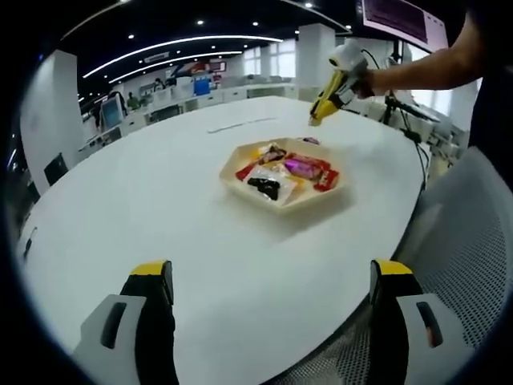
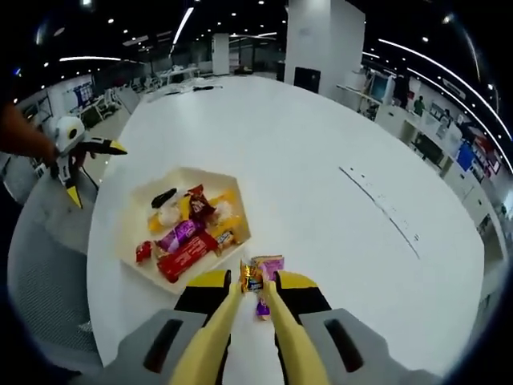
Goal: Place the target food into the container with the food tongs after gripping and lifting it, then release it inside without dropping or visibly crushing the food.
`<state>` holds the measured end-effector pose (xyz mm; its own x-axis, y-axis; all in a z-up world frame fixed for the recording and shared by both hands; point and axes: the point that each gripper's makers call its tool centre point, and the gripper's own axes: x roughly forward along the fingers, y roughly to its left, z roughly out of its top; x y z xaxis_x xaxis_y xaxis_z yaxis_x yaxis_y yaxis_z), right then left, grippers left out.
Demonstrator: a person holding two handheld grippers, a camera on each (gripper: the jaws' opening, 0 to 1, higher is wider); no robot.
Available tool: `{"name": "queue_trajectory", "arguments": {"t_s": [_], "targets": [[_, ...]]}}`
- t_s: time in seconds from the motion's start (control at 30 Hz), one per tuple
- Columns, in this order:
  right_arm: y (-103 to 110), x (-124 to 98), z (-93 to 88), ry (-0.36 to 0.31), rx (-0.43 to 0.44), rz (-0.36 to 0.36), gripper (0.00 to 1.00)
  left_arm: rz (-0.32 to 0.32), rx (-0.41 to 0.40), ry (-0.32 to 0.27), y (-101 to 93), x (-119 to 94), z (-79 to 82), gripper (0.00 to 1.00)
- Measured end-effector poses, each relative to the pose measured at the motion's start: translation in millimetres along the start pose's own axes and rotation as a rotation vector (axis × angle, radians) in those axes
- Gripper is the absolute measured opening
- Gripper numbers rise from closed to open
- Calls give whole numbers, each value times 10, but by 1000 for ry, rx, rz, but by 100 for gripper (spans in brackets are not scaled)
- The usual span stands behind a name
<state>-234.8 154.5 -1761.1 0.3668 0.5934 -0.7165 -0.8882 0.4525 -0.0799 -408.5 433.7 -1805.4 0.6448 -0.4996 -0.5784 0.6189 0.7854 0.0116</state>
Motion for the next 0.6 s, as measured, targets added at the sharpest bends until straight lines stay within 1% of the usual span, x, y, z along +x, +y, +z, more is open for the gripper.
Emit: {"name": "queue_trajectory", "arguments": {"t_s": [0.03,0.07,0.13,0.2,0.23,0.33,0.4,0.47,0.6], "targets": [[-20,-18,24,-5,7,-4,20,7,-7,-9,13,-9,31,99],[-39,-42,56,-14,24,-5,20,0,-3,-30,-24,-19,75,99],[-50,-71,93,-23,36,-10,20,-4,22,-20,-62,-10,65,98],[-51,-81,122,-28,27,-10,20,-2,20,-8,-53,0,41,99],[-66,-83,129,-24,8,-12,20,5,15,-12,-38,-11,54,99],[-98,-93,123,-11,-2,-14,20,11,8,-21,-22,-18,67,99],[-101,-122,139,-14,4,-12,20,-2,18,-15,-62,-8,64,99],[-97,-133,141,-10,-8,-12,20,-9,16,-10,-73,-1,51,99],[-134,-141,134,-8,-13,-13,20,-14,2,-20,-74,-3,69,99]]}}
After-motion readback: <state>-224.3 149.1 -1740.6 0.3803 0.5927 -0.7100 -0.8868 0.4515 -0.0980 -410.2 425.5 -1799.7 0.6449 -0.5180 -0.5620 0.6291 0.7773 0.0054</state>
